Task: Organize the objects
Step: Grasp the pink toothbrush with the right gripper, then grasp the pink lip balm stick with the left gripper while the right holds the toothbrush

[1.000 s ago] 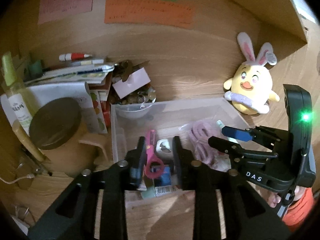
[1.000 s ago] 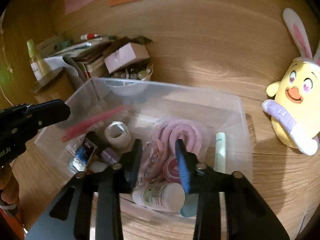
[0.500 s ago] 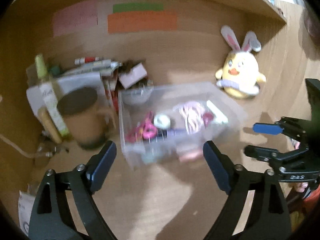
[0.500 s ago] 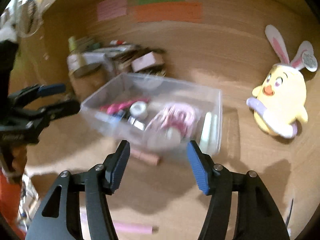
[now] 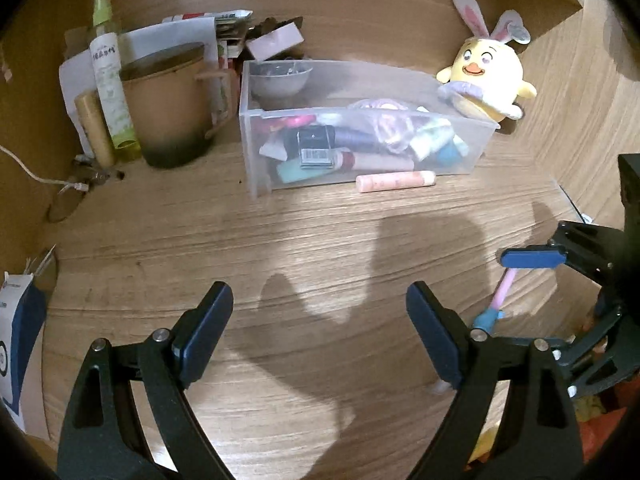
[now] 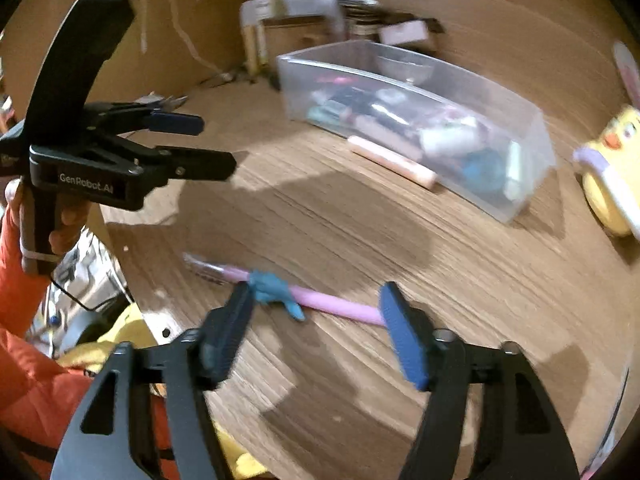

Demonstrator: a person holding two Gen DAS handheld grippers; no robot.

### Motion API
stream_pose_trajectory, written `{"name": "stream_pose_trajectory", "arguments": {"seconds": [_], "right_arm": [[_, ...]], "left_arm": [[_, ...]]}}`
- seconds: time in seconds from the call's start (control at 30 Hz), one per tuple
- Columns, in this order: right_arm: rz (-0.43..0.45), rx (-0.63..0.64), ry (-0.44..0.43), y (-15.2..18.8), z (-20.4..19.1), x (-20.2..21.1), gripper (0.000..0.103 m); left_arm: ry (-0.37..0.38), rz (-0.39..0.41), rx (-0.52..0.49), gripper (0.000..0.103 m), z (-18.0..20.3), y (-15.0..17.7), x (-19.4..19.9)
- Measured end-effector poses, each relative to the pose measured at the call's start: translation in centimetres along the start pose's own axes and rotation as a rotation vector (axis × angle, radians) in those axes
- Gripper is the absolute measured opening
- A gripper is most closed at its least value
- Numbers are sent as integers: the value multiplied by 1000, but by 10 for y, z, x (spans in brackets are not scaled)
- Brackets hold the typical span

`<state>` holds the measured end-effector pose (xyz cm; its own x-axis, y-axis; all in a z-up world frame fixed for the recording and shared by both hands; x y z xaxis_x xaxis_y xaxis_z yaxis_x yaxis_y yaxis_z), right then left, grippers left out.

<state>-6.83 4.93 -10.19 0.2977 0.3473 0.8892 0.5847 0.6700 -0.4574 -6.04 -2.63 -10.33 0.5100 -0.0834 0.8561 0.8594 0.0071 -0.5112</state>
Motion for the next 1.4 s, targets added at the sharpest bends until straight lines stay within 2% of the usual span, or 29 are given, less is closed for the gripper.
{"name": "stream_pose_trajectory", "arguments": {"seconds": [0.13, 0.17, 0.2, 0.23, 0.27, 0.3, 0.47, 0.7, 0.77, 0.97, 1.13, 1.4], "right_arm": [[-31, 18, -9, -5, 0, -13, 68], [-27, 16, -2, -6, 2, -12, 59], [-27, 14, -4, -6, 3, -11, 42], [-29, 7, 1, -7, 5, -10, 34], [-31, -2, 5, -6, 7, -9, 20], [-32, -16, 11, -4, 10, -8, 17], [-18, -108, 71, 7, 34, -2, 17], [52, -286, 134, 11, 87, 23, 17], [80, -315, 135, 10, 98, 32, 17], [150, -345, 114, -1, 118, 47, 17], [188, -362, 85, -7, 128, 50, 17], [223, -368, 68, -4, 136, 55, 17]], "left_arm": [[-8, 1, 11, 89, -2, -2, -1], [-8, 4, 12, 89, -2, -3, -1], [-7, 5, 15, 89, -2, -4, -2], [-6, 5, 17, 89, -2, -5, -2], [-4, 3, 18, 89, -1, -7, -3], [-1, 0, 19, 89, 0, -9, -6], [33, -28, 14, 89, 16, -23, -20], [46, -75, 22, 90, 44, -57, -48], [41, -83, 27, 95, 49, -66, -56], [-9, -117, 54, 95, 57, -83, -78], [-5, -155, 99, 97, 68, -89, -92], [-80, -123, 156, 98, 71, -98, -102]]}}
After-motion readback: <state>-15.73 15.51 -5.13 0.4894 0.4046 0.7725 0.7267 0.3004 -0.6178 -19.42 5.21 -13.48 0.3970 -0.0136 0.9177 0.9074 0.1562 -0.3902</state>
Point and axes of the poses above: each gripper's, at about its wrist camera, not at the fingertips, and x roughly against the way its jaws point, z to its right, y to its underside, the point moved 9 cm from there along -x, roughly the way its jaws point, and after that the axes turned 10 degrees about -z, right-handed, at the moved point
